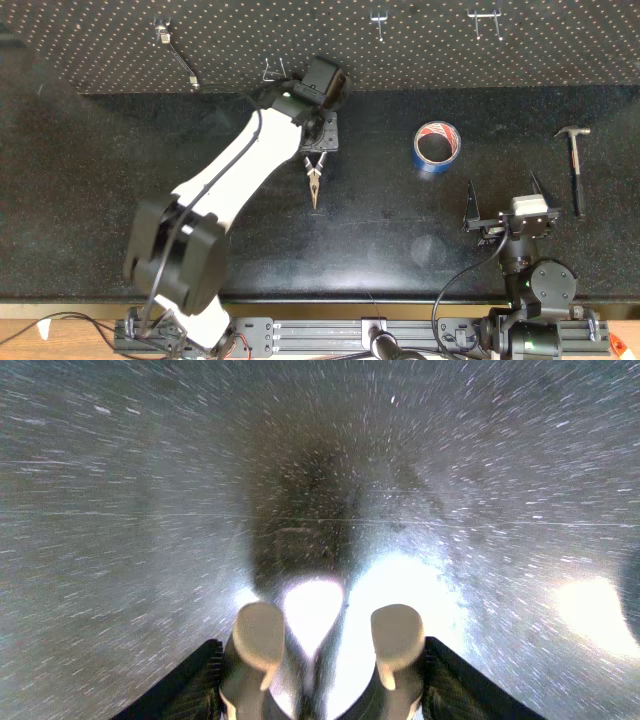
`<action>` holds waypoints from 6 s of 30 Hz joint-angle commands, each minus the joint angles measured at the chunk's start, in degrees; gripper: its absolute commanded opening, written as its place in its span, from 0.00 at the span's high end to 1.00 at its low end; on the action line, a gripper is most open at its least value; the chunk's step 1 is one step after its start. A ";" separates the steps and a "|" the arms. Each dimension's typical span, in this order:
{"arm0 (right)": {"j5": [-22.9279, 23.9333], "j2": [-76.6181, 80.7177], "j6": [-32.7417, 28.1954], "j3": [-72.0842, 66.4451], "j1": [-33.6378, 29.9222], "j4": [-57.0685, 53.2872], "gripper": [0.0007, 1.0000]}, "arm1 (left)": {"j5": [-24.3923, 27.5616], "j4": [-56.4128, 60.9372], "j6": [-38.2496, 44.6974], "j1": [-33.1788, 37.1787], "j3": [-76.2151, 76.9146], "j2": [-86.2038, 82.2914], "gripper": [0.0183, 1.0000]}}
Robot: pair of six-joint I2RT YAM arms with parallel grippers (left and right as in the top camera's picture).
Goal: Place Tools Onto Pegboard
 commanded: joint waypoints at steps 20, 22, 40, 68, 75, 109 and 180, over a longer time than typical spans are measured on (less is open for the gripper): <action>-0.52 -0.39 -0.81 -0.24 0.28 -0.13 0.03 | -20.74 53.81 10.54 7.58 -37.00 -50.07 0.99; -0.52 -0.39 -0.81 -0.24 0.28 -0.13 0.03 | -20.76 59.89 10.60 7.58 -38.05 -47.25 0.99; -0.52 -0.39 -0.79 -0.24 0.28 -0.13 0.03 | -17.94 75.45 21.77 7.69 -27.78 -22.80 0.99; -0.52 -0.39 -0.81 -0.24 0.28 -0.13 0.03 | -12.98 61.70 22.47 7.63 -27.80 -19.34 0.81; -0.52 -0.39 -0.79 -0.24 0.28 -0.13 0.03 | -13.03 61.75 22.47 7.65 -27.80 -19.34 0.00; -0.52 -0.39 -0.81 -0.24 0.28 -0.13 0.03 | -2.99 49.55 17.33 21.59 -81.18 -105.92 0.00; -7.72 45.75 20.28 32.28 5.05 -5.49 0.02 | 7.76 44.98 29.14 29.77 -81.18 -106.64 0.00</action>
